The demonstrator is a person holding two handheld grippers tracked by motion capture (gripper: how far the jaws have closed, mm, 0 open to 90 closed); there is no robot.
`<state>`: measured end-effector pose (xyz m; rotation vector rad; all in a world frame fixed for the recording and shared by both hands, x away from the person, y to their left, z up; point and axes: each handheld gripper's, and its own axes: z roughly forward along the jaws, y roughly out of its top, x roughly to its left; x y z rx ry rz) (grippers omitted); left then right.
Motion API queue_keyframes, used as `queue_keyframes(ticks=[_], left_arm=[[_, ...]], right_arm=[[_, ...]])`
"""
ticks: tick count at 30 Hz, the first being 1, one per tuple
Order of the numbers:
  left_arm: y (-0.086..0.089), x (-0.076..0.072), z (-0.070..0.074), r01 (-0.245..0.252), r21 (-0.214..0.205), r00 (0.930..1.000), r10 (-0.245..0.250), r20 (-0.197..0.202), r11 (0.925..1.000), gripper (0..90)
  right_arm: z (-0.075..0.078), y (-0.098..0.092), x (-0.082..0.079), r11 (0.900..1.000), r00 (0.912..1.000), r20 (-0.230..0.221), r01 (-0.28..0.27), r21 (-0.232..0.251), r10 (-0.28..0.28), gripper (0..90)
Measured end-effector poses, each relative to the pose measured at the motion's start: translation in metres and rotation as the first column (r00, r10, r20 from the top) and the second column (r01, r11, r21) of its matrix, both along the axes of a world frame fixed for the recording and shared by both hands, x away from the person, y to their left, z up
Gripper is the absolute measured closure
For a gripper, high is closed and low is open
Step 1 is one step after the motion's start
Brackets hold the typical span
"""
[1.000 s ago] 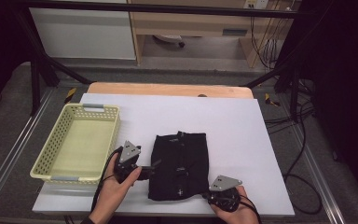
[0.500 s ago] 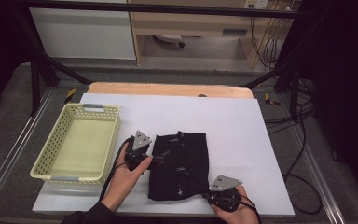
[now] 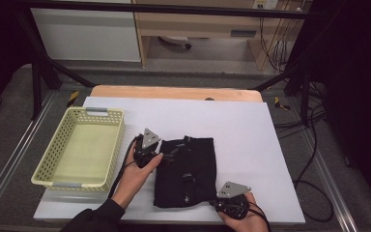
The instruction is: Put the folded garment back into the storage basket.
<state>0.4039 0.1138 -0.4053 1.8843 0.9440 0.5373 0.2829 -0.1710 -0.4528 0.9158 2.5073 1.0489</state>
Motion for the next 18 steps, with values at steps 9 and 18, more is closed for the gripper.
queue_keyframes(ticks=[9,18], left_arm=[[0.005,0.009,-0.003,-0.045,0.008,0.9989,0.046,-0.011,0.9989,9.2],[0.01,0.017,-0.006,-0.092,-0.02,0.9951,0.091,-0.037,0.9955,9.2]], right_arm=[[0.0,0.0,0.0,1.0,1.0,0.002,-0.002,-0.001,0.002,77.9],[0.0,0.0,0.0,1.0,1.0,0.0,0.0,0.0,0.0,77.9]])
